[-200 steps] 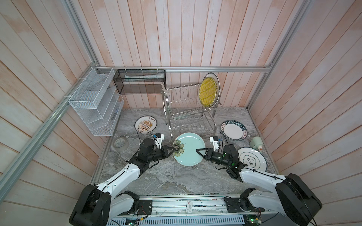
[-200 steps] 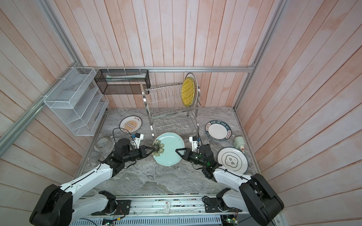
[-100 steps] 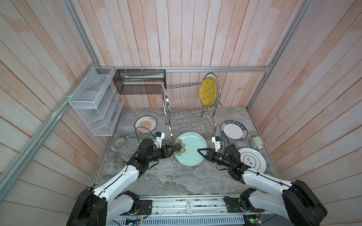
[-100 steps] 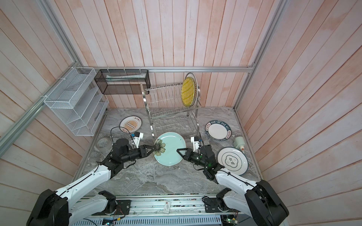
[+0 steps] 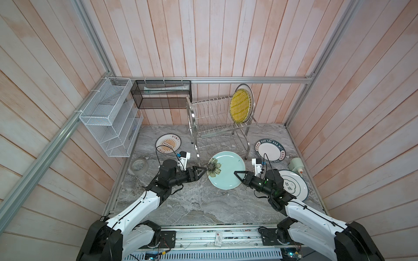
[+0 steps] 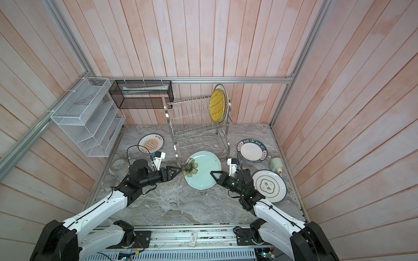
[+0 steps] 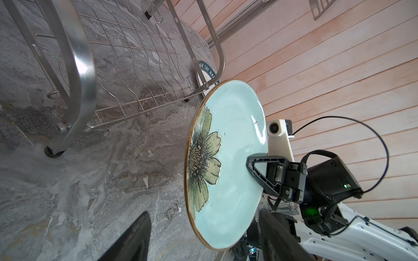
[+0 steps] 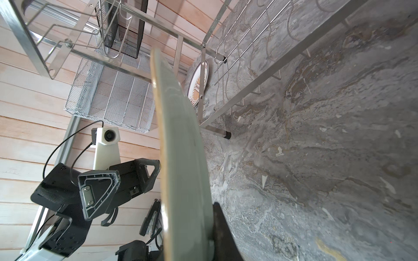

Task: Load the plates into the dish rack
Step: 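Close the right gripper on the green plate's rim while the left holds it, then open the left gripper and lift the green plate upright with the right gripper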

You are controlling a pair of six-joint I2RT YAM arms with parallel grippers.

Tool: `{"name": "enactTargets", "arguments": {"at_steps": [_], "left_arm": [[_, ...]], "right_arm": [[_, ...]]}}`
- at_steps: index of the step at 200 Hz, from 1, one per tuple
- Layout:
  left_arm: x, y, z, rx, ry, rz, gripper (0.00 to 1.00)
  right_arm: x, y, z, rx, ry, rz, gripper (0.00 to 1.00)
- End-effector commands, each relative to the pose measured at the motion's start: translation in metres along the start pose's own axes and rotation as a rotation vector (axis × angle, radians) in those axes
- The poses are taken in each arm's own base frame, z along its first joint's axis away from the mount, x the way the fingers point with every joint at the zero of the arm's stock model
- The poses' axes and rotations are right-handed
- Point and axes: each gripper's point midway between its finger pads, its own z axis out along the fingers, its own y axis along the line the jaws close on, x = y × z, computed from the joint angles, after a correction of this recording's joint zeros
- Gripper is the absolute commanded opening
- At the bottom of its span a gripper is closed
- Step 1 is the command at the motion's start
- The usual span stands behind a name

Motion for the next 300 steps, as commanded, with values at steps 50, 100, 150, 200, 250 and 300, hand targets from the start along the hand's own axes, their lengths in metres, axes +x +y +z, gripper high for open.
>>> {"name": "enactTargets", "arguments": {"at_steps": [50,100,150,200,250,300], "left_arm": [[-0.012,-0.021,-0.007,0.033,-0.020,0.083,0.76],[-0.012,-0.025,-0.009,0.040,-0.017,0.091,0.76],[-0.011,-0.025,-0.010,0.041,-0.020,0.093,0.76],[-0.005,-0.023,-0.011,0.046,-0.004,0.092,0.76],[-0.004,-0.023,-0.012,0.053,-0.005,0.087,0.76],[-0.003,-0.025,-0.014,0.051,-0.013,0.085,0.76]], "right_arm": [[-0.071,0.078,-0.043,-0.128,-0.132,-0.258,0.00],[-0.087,0.115,-0.071,-0.218,-0.141,-0.342,0.00],[-0.094,0.149,-0.084,-0.306,-0.139,-0.383,0.00],[-0.113,0.164,-0.089,-0.310,-0.223,-0.402,0.00],[-0.149,0.196,-0.104,-0.314,-0.394,-0.477,0.00],[-0.185,0.228,-0.105,-0.340,-0.503,-0.560,0.00]]}}
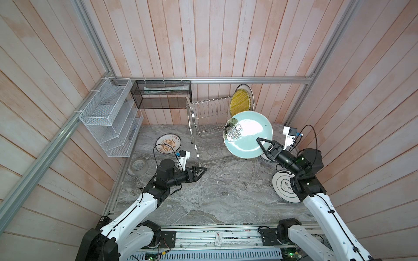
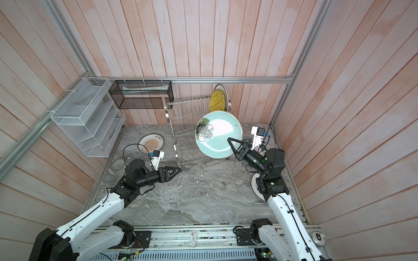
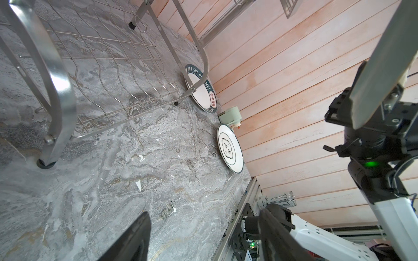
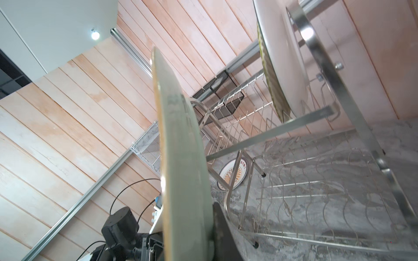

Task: Load the plates into the dish rack
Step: 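Open the left gripper and lift the green plate upright with the right gripper, then carry the green plate with the right gripper toward the rack beside the tray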

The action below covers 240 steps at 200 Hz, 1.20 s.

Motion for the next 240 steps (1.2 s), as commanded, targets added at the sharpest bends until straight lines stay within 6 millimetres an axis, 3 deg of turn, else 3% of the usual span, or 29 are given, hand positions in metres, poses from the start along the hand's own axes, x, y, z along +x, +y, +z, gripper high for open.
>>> {"name": "enactTargets", "arguments": {"at_steps": [1,55,109,161,240], "left_arm": [[0.000,-0.006,-0.003,0.013,-0.006,0.017,0.76],[0.002,-0.009,-0.007,0.013,-0.012,0.019,0.76],[0.004,-0.009,-0.010,0.014,-0.016,0.017,0.76],[0.003,-0.011,-0.014,0.013,-0.030,0.018,0.76],[0.001,-0.018,-0.021,0.003,-0.037,0.036,0.76]], "right_arm": [[-0.058,0.048,-0.001,-0.112,-0.191,-0.171,0.00],[-0.088,0.057,0.027,-0.153,-0.252,-0.203,0.00],[-0.101,0.068,0.051,-0.132,-0.310,-0.242,0.00],[-0.105,0.062,0.075,0.018,-0.400,-0.317,0.00],[-0.100,0.053,0.119,0.136,-0.399,-0.415,0.00]]}}
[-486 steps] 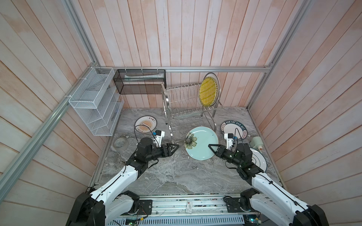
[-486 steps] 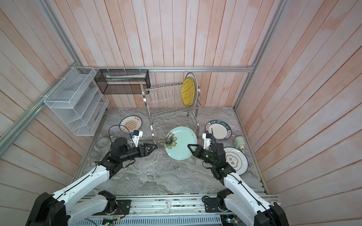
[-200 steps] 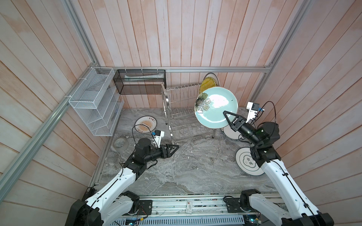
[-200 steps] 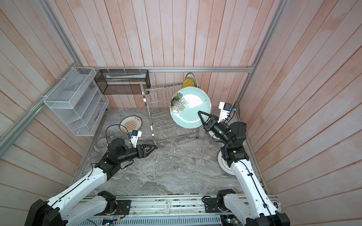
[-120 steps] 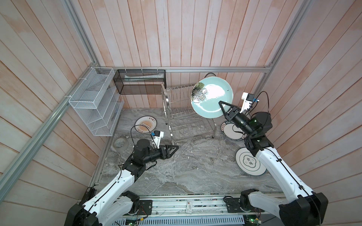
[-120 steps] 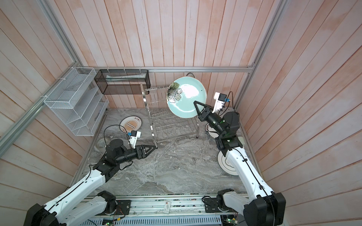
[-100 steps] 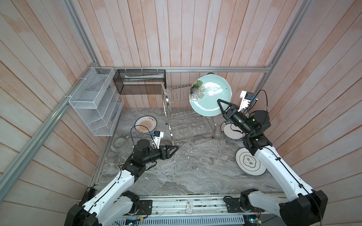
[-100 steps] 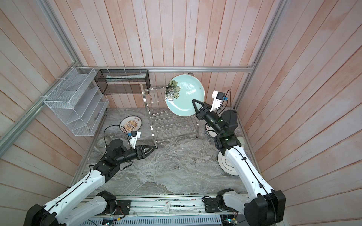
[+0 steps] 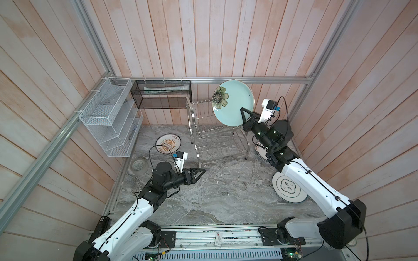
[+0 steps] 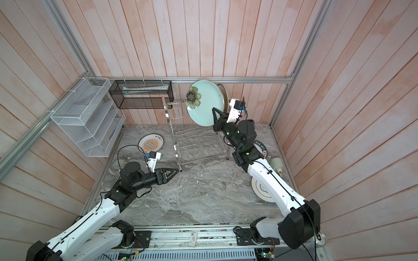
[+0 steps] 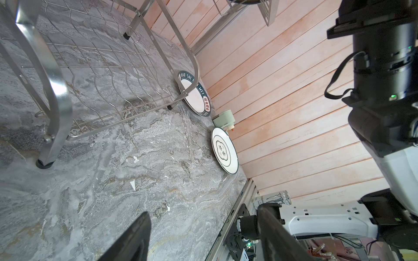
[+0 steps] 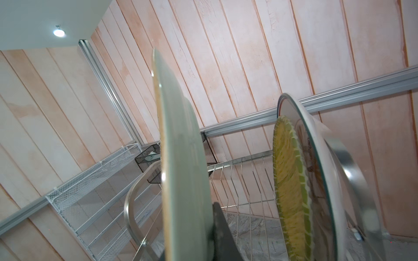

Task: Load the plates into the dish rack
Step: 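Carry the green plate with the right gripper toward the rack beside the tray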

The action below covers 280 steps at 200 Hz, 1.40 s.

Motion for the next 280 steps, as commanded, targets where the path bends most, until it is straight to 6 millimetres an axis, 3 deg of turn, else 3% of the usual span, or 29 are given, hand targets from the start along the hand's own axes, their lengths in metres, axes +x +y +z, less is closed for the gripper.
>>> {"name": "enactTargets", "arguments": {"at_steps": [1,38,157,280], "left_arm": [[0.000,-0.002,-0.004,-0.013,-0.003,0.015,0.76],[-0.004,-0.002,-0.005,-0.029,-0.011,0.021,0.76],[-0.002,-0.001,0.000,-0.018,-0.001,0.003,0.76],[0.001,0.000,-0.001,-0.017,0.000,-0.009,0.76]], "right_arm": [[-0.065,0.022,-0.002,-0.008,-0.202,-0.063,0.00],[-0.061,0.013,0.010,0.064,-0.212,-0.116,0.00],[-0.051,0.011,0.047,0.281,-0.186,-0.339,0.00],[-0.041,-0.002,0.042,0.393,-0.156,-0.420,0.00]]}}
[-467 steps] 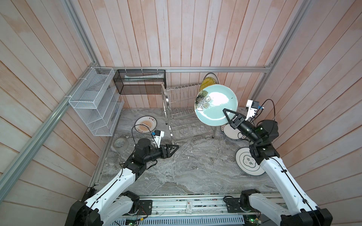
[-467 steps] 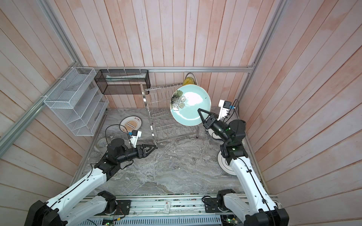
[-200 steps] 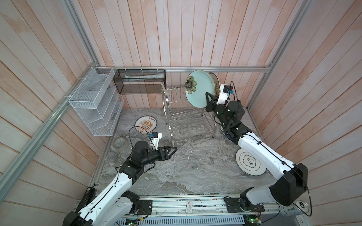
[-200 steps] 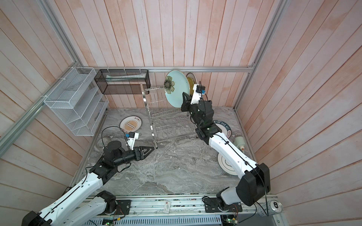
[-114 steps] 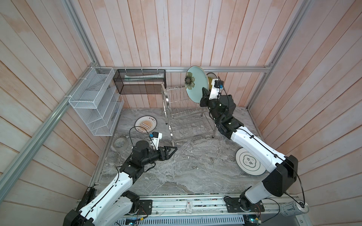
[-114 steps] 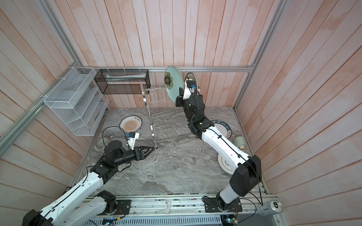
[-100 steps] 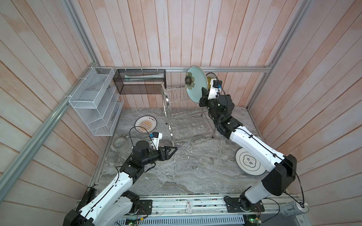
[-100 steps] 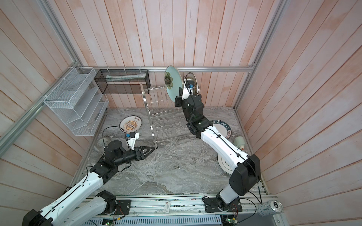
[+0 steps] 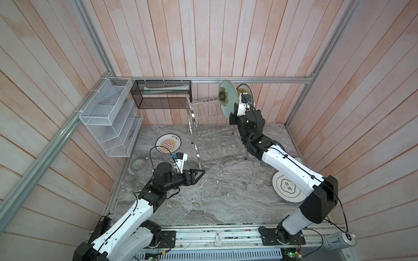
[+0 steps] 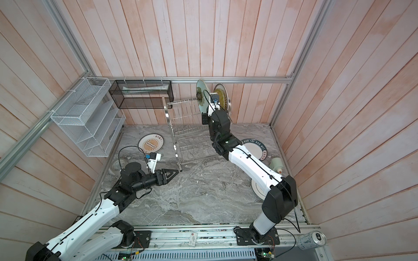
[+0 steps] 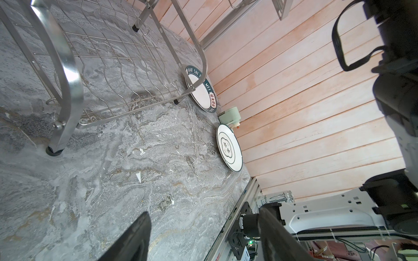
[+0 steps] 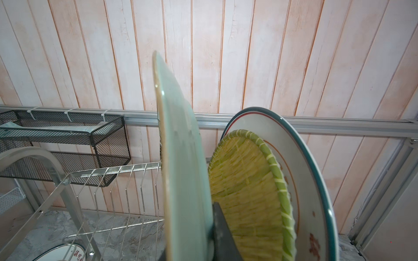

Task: Load the plates into the dish rack
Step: 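Carry the green plate with the right gripper toward the rack beside the tray, then lower the green plate into the rack slot next to the bamboo tray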

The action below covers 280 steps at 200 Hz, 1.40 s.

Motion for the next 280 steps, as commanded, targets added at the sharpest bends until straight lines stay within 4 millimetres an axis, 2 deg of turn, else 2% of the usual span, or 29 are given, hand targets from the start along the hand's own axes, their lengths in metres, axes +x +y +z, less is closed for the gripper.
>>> {"name": "enactTargets", "arguments": {"at_steps": [1,56,153,280], "left_arm": [[-0.004,-0.007,-0.001,0.018,-0.017,0.014,0.76],[-0.004,-0.008,-0.001,0.022,-0.018,0.014,0.76],[-0.003,-0.007,-0.002,0.020,-0.019,0.017,0.76],[0.001,-0.001,0.000,0.003,-0.005,0.014,0.76]], "right_arm": [[-0.063,-0.012,-0.016,0.030,-0.167,0.086,0.00],[-0.061,-0.015,-0.015,0.046,-0.144,0.073,0.00],[-0.041,-0.009,-0.004,0.046,-0.089,0.057,0.00],[-0.029,-0.009,0.006,0.081,-0.061,0.035,0.00]]}}
